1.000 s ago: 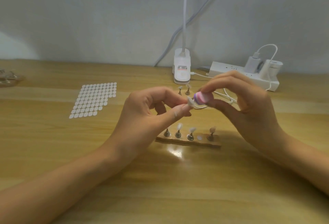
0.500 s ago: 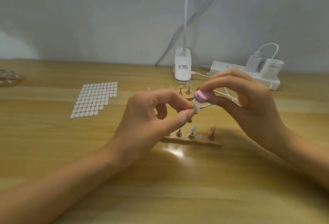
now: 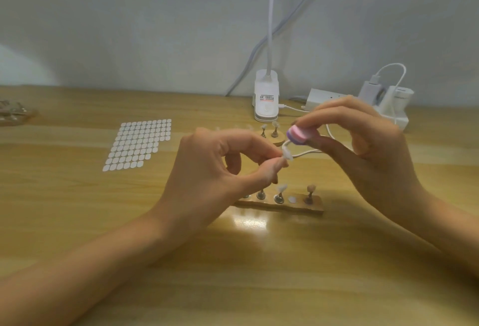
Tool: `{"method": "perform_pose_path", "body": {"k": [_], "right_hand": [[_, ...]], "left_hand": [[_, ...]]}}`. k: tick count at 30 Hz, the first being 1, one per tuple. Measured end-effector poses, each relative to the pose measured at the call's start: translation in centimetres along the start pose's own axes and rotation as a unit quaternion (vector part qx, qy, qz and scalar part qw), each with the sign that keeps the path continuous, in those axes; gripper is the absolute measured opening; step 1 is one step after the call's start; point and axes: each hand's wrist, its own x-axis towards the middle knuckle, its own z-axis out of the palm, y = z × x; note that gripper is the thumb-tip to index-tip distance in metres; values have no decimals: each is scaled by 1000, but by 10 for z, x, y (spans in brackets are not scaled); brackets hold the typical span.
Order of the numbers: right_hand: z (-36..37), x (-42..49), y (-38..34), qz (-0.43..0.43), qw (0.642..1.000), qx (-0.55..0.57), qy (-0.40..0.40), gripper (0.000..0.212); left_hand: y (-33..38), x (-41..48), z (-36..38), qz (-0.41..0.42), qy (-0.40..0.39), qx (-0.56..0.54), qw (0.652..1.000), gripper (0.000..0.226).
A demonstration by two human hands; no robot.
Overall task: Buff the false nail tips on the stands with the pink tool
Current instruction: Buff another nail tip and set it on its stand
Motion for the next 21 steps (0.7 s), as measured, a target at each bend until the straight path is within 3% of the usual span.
{"method": "perform_pose_path", "body": {"k": [4,8,12,16,21], "right_hand": [[-1,2,-8,-81,996,-4,-23,21],[-5,2,-3,-42,999,-16,0,24],[0,0,-8,-87,996,-15,-31,25],[-3,0,-5,-48,999,-24,-4,26],[0,0,-7,-72,997,-30,-19,24]], "left_hand": [[0,2,-1,11,17,19,1000,6],[-1,1,0,-18,25,-14,999,2],[-4,1,-1,-20,27,-11,999,4],[-5,2,0,-35,27,-30,999,2],[-5,1,0,-32,20,-47,998,5]]}}
